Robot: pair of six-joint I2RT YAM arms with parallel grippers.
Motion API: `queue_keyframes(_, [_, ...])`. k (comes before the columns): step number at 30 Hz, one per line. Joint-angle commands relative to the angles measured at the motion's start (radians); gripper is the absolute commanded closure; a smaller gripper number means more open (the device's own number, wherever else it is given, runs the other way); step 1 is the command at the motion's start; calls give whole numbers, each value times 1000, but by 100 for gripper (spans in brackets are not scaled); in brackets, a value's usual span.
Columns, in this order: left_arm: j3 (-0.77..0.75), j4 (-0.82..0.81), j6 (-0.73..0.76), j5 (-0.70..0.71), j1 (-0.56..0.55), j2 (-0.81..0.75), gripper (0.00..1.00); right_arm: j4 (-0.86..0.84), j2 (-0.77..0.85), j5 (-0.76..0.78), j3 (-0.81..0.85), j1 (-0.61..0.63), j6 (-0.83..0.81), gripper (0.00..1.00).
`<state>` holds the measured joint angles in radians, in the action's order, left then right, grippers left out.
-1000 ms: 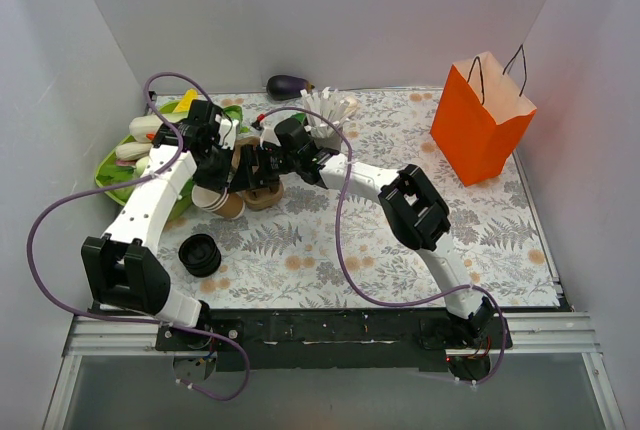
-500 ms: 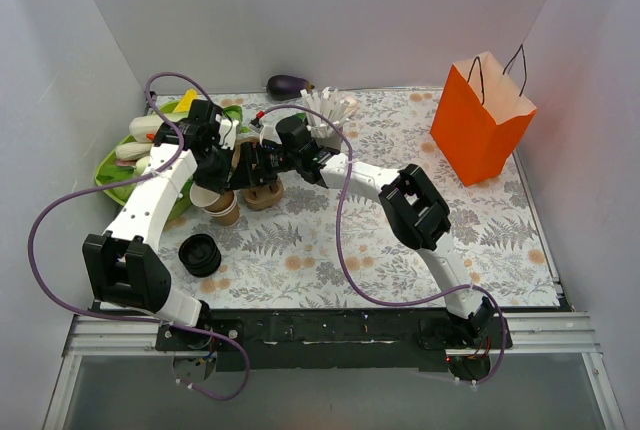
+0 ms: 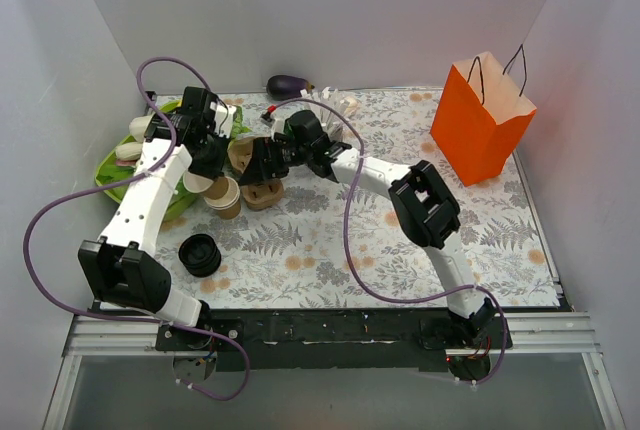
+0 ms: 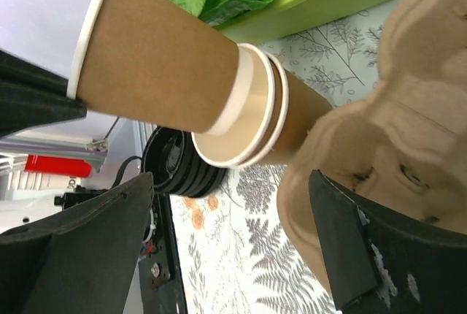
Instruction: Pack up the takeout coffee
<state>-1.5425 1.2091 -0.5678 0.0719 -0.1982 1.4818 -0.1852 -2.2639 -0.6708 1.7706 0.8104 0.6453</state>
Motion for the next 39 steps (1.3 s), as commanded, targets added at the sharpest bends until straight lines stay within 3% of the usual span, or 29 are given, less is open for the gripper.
queue_keyframes(1, [-79, 47, 45, 31, 3, -43, 100, -28, 156, -61, -43, -33, -107, 6])
queue_keyframes(6, [-203, 86, 98, -17, 3, -32, 100, 29, 320, -87, -117, -40, -268, 6])
queue_keyframes(10, [-304, 127, 111, -194, -20, 12, 100, 156, 480, -44, -227, -42, -502, 6])
queue_keyframes(15, [-329, 138, 131, -227, -211, 57, 100, 381, 764, 54, -385, -102, -726, 6])
queue_keyframes(23, [-282, 87, 138, -216, -519, 123, 100, 690, 1142, 253, -647, -409, -829, 6])
queue_keyframes(27, [-252, 35, 158, -172, -665, 193, 100, 733, 1221, 281, -744, -604, -813, 7])
queue_keyframes(32, [-266, -19, 178, -113, -765, 313, 100, 843, 1224, 231, -728, -830, -783, 8])
queue_keyframes(39, [-306, -60, 158, -23, -871, 468, 100, 911, 1287, 272, -740, -873, -857, 6])
